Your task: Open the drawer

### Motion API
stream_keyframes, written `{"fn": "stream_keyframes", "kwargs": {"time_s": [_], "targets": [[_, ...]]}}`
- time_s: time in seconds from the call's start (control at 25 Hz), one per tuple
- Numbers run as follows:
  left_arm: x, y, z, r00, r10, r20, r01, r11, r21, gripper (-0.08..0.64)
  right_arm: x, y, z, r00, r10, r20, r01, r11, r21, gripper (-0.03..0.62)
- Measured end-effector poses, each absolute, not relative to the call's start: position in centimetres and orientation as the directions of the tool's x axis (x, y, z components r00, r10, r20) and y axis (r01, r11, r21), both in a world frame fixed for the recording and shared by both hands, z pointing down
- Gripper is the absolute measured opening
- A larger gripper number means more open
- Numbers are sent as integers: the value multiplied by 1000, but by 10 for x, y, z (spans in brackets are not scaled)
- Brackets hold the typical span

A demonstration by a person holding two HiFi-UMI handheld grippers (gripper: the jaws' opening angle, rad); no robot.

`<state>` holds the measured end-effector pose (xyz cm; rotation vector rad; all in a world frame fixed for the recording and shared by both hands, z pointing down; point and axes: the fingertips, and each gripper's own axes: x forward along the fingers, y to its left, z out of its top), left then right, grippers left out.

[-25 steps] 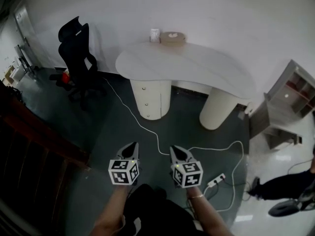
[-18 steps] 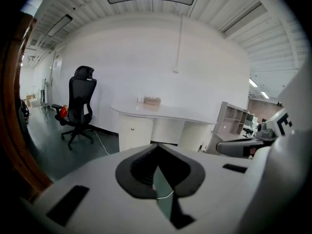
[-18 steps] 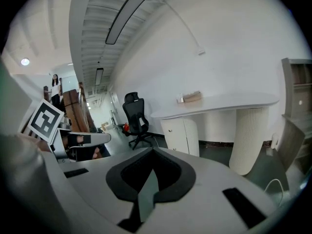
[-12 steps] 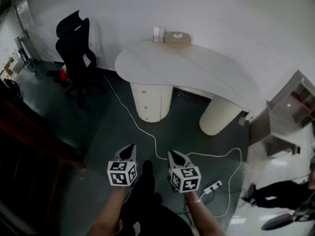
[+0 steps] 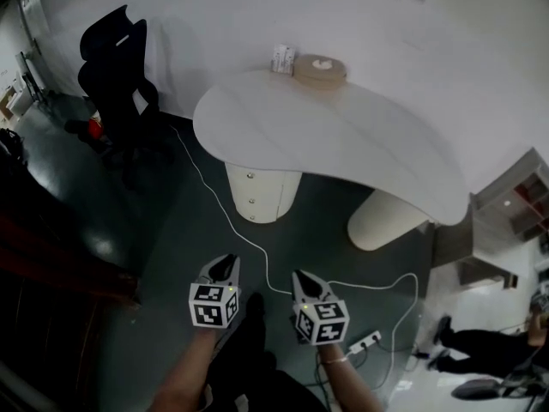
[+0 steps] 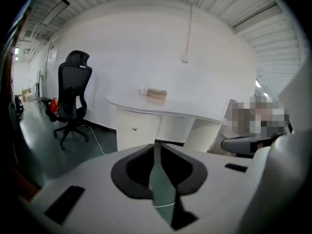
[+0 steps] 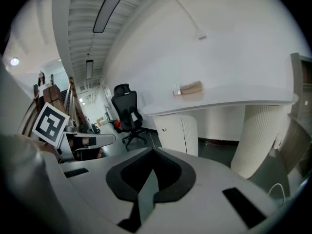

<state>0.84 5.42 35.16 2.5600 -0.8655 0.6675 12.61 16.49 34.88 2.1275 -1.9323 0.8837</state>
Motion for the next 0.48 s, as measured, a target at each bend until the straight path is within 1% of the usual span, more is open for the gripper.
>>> {"fn": "stream_keyframes", "kwargs": {"time_s": [0.48], "targets": [[54,-67,410,660,-446,604,-666,-719,197,142,154,61,388,-38,-803,594,-956,-144,-255,3]]}}
